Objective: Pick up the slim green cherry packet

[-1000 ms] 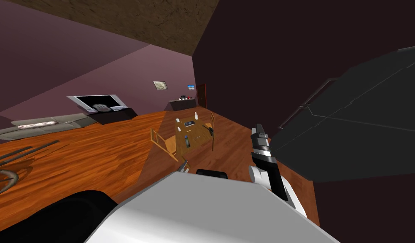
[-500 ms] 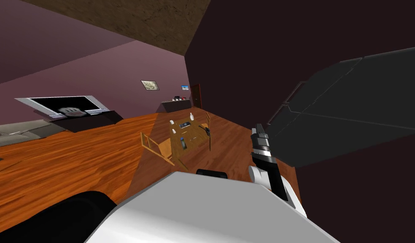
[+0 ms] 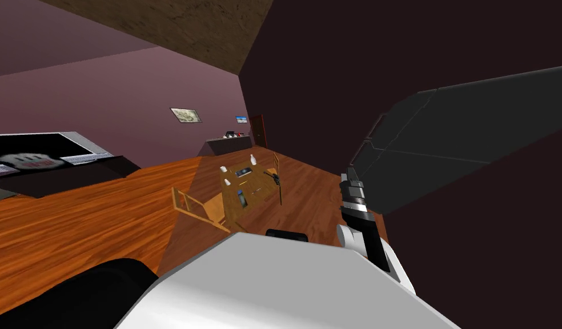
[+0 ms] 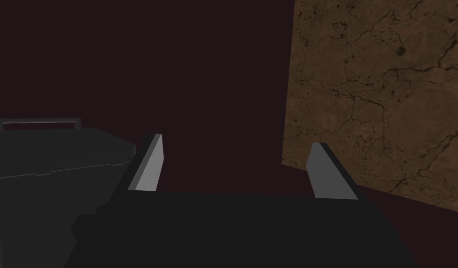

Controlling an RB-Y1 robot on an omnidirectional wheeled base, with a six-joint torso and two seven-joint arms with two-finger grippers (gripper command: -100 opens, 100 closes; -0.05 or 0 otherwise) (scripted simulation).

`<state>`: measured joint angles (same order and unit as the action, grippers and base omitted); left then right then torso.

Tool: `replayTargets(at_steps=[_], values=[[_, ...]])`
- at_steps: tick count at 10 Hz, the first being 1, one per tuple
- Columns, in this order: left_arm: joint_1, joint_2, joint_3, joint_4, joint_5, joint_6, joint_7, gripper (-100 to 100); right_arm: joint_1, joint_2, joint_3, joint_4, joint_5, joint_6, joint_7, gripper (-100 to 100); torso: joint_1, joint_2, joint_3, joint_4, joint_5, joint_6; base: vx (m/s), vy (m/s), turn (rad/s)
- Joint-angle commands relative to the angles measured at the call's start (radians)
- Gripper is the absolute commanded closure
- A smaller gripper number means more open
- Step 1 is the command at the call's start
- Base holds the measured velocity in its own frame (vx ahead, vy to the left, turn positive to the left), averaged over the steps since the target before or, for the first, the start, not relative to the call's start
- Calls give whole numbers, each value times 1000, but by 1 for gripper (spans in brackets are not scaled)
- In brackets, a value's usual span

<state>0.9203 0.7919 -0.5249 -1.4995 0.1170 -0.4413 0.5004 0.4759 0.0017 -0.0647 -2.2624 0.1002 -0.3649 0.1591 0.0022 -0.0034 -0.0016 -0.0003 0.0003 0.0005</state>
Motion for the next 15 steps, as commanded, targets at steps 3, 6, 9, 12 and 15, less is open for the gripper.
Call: replayTargets(at_steps=[3,6,9,12,15], values=[[-5,104,-62,83,15,17,96,-100,0,0,0,0,0,0,0,0,0,-1,-1,0,0,-1,60,8,-252],[-30,180,-110,146,25,37,164,-100,0,0,0,0,0,0,0,0,1,-3,-2,-1,0,-1,78,20,-224],[-63,244,-154,198,32,62,225,-100,0,0,0,0,0,0,0,0,0,-3,-2,0,0,0,78,25,-244],[-104,297,-195,242,37,91,279,-100,0,0,0,0,0,0,0,0,2,-5,-3,-1,0,0,102,56,-229],[-149,337,-231,277,40,121,325,-100,0,0,0,0,0,0,0,0,1,-5,-3,-1,0,-1,99,59,-229]])
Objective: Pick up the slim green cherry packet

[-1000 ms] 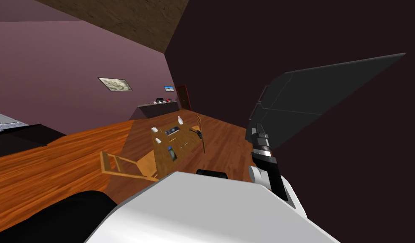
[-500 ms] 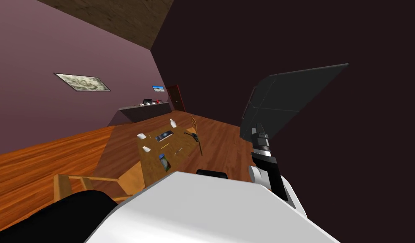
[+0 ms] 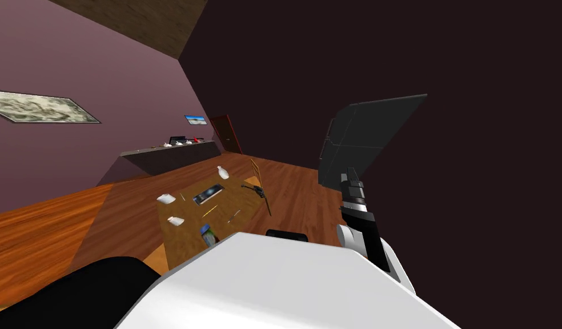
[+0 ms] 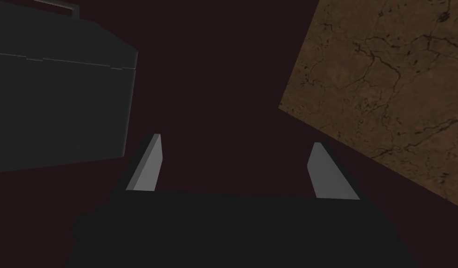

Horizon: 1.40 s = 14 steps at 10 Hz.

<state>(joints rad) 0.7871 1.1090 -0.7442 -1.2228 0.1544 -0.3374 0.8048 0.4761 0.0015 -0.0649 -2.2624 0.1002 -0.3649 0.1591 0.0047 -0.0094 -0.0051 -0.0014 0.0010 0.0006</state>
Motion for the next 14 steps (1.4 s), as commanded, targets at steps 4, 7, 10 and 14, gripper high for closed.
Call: replayTargets(at_steps=[4,7,10,14], values=[[-103,63,-70,44,4,77,84,-100,0,0,0,0,0,0,0,0,1,-3,-2,-1,0,-1,136,100,-254],[-165,61,-113,64,1,126,118,-100,0,0,0,0,0,0,0,0,2,-2,-1,0,1,-1,107,115,-214],[-157,44,-104,92,6,103,115,-100,0,0,0,0,0,0,0,0,-6,5,3,1,-1,-2,11,19,-47],[-163,-15,-105,197,18,48,123,-100,0,0,0,0,0,0,0,0,-9,9,5,2,-2,-3,-27,-19,-136]])
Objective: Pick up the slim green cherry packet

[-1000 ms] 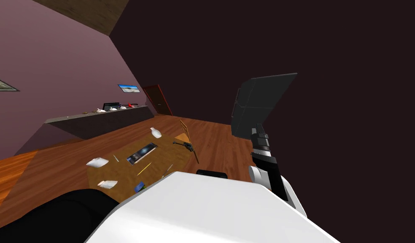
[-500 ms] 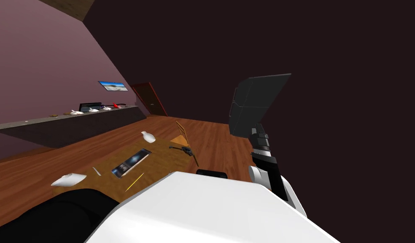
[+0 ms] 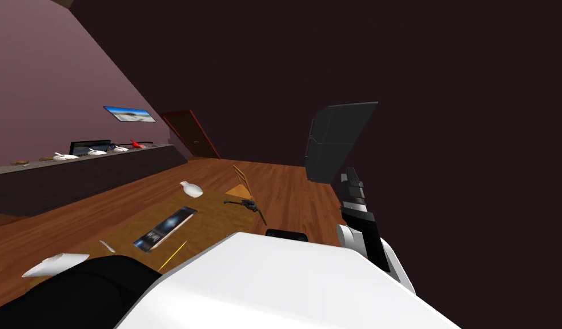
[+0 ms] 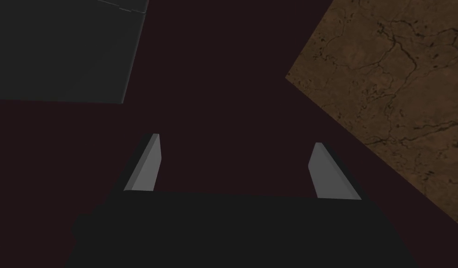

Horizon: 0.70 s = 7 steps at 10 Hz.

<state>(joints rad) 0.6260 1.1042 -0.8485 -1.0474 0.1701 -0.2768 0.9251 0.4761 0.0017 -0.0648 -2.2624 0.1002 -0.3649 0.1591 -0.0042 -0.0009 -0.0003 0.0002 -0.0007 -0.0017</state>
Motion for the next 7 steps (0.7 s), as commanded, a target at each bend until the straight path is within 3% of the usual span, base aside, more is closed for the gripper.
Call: replayTargets(at_steps=[1,7], values=[[-3,-29,-1,50,6,-31,5,-100,0,0,0,0,0,0,0,0,0,0,0,0,0,0,-32,-19,-143],[-11,-108,-2,196,22,-104,15,-100,0,0,0,0,0,0,0,0,2,0,0,1,2,0,-25,-15,-120]])
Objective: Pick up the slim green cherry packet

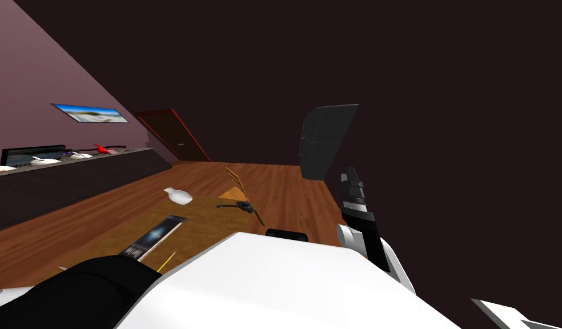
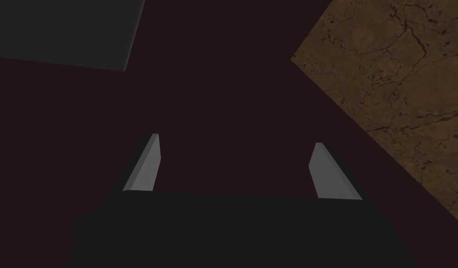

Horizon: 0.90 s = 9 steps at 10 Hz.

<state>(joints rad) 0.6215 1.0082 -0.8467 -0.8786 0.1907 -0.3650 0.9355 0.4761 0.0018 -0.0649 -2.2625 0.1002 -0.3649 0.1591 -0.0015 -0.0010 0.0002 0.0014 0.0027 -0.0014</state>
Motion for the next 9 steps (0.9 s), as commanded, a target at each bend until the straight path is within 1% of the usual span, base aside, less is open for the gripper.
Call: replayTargets(at_steps=[1,2,3,4,8,9], values=[[-8,-31,-4,50,5,-35,7,-100,0,0,0,0,0,0,0,0,0,0,0,0,0,0,-25,-21,-174],[-8,-31,-4,62,5,-35,7,-100,0,0,0,0,0,0,0,0,1,0,1,1,1,1,-21,-15,-69],[-3,-25,-1,46,5,-28,3,-100,0,0,0,0,0,0,0,0,2,0,1,1,2,0,-6,-6,-4],[-3,-26,-1,49,5,-31,4,100,0,0,0,0,0,0,0,0,3,0,0,1,3,0,0,0,0],[-3,-25,-1,49,5,-31,3,100,0,0,0,0,0,0,0,0,6,-1,0,1,4,0,0,0,0],[-3,-25,-1,49,5,-31,3,0,0,0,0,0,0,0,0,0,6,-1,0,1,5,0,0,0,0]])
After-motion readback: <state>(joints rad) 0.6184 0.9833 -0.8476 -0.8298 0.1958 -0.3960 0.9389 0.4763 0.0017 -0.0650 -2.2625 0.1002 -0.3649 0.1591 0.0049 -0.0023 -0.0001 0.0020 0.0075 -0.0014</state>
